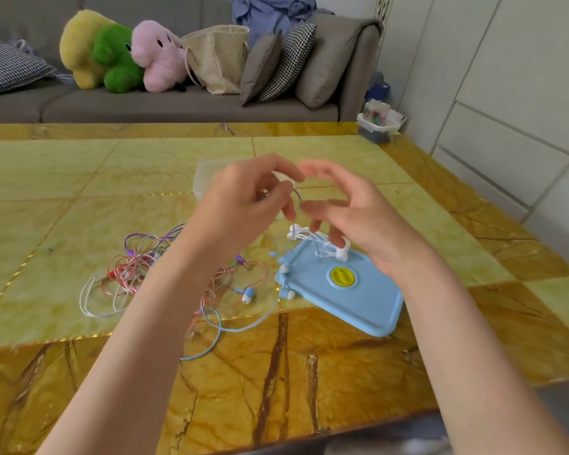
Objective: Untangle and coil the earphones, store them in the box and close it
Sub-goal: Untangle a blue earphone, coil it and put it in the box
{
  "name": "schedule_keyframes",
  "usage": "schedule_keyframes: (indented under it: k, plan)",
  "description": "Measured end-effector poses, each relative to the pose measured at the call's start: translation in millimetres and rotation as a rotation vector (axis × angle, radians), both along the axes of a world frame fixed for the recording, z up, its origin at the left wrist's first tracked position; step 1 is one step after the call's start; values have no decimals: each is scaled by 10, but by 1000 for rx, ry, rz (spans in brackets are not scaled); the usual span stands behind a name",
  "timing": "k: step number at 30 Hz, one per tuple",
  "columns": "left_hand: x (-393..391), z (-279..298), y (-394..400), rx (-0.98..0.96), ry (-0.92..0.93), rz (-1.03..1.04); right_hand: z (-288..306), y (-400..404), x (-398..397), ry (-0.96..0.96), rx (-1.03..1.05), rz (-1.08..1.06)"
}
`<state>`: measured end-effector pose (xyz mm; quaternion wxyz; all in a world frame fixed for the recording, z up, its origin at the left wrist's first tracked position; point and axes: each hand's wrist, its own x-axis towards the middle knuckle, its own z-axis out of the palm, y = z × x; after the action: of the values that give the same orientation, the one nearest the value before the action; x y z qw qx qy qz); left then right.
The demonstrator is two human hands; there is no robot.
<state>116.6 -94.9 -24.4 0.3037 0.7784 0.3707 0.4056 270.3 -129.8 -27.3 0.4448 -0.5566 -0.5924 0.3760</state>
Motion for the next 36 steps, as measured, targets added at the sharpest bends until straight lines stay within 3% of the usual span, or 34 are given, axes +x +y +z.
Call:
schedule_keyframes:
  k: [3,7,8,9,12,14,17,19,23,28,30,32,34,36]
  plan:
    - [70,16,19,-18,-64,-101,13,3,-112,185,93,52]
    - [-28,-64,43,-138,10,-39,-69,153,99,535,263,-490]
    - [-67,-96,52,-191,33,-39,-85,175,178,532,244,-551]
    - [-98,-114,57,-230,26,-30,-103,189,225,413,191,-558]
    - [-141,-121,116,-162,-24,105,-191,160,150,-272,13,-367]
    - [-151,-93,148,-84,-6,158,-166,95,16,-497,60,-169]
    - [-96,-83,117,23,161,124,-26,-6,-97,-258,31,129]
    - [-14,-99,78,67,230,88,15,-52,-118,-93,10,155]
    - [-20,-84,106,-126,-17,50,38,-3,-66,164,191,-54]
    - [-236,-100,102,-221,-96,67,-5,85,342,496,392,-653]
    - [-332,-64,121,-310,-292,56,-89,120,433,422,300,-747]
    - [-400,-6,138,-377,-460,2,-151,127,381,220,80,-606]
    - [-368,-9,145,-336,-385,12,-175,80,267,6,-188,-323]
    - [-248,-57,133,-263,-177,61,-147,6,145,-187,-295,-70]
